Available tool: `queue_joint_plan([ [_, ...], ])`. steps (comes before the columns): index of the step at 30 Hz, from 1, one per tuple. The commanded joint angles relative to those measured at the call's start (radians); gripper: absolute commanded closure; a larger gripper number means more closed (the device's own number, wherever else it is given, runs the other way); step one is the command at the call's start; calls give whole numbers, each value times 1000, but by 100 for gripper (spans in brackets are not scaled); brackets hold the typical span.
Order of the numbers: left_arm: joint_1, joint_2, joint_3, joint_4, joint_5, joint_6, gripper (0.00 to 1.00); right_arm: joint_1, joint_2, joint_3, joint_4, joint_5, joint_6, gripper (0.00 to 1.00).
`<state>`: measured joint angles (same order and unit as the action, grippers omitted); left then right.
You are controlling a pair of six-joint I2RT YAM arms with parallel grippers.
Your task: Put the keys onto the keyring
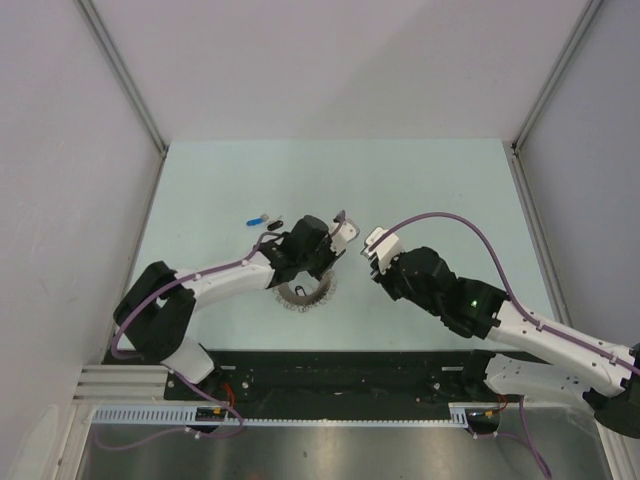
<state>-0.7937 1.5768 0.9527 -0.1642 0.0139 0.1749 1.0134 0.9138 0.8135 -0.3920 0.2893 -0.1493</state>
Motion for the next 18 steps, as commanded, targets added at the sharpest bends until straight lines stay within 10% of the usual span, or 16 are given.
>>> queue_joint_plan([
  [1, 10, -57, -69, 160, -12, -92, 71, 4, -16, 1, 24, 17, 10, 100],
  [18, 68, 23, -203, 376, 23, -408, 72, 5, -15, -4, 25, 17, 10, 100],
])
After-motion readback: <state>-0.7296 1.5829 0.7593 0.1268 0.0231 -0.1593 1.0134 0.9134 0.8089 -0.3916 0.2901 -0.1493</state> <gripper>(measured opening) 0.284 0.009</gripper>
